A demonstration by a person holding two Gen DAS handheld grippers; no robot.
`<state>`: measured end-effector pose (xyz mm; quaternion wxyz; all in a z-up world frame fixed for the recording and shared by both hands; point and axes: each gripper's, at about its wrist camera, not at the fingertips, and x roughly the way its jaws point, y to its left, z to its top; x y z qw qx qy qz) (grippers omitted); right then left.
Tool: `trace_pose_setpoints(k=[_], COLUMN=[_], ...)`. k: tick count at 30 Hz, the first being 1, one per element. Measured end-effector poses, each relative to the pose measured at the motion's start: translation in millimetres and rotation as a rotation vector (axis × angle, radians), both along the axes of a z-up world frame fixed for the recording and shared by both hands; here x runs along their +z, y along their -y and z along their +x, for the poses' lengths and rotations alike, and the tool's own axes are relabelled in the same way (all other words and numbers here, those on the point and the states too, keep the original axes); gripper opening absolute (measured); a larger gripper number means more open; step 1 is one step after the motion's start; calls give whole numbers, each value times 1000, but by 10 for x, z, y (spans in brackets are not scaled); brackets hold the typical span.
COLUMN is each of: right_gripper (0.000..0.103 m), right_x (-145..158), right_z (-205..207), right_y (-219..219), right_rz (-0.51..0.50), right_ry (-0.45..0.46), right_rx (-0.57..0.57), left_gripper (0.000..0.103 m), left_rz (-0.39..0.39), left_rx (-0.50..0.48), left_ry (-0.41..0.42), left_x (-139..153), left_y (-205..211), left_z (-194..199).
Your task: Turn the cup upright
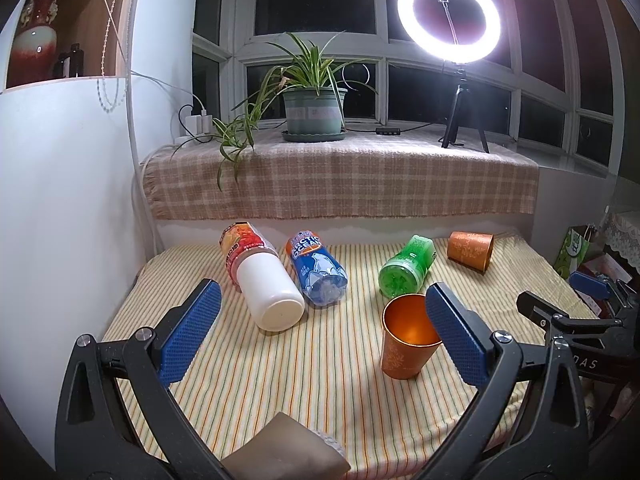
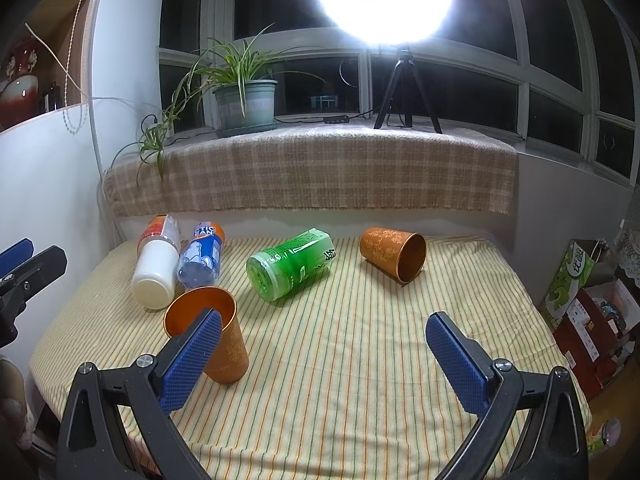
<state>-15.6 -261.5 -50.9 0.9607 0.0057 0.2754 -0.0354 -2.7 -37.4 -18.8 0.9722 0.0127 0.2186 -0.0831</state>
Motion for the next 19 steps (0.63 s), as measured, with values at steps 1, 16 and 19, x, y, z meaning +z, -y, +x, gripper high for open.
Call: trace_pose_setpoints(k=[1, 16, 19], right_gripper=[103, 103, 103], right_x=[2, -31, -38], right_z=[0, 9, 8], right_y=[-4, 9, 11], right_rz=[1, 5, 6], right_ry=[0, -15, -18], right_rx=[-1, -4, -4], left_gripper=[103, 103, 103], left_rz=[-2, 3, 11], left_rx=[3, 3, 0], left_ry=[1, 4, 6], left_x=[1, 11, 12], left_y=[7, 13, -20], left_z=[-1, 4, 19])
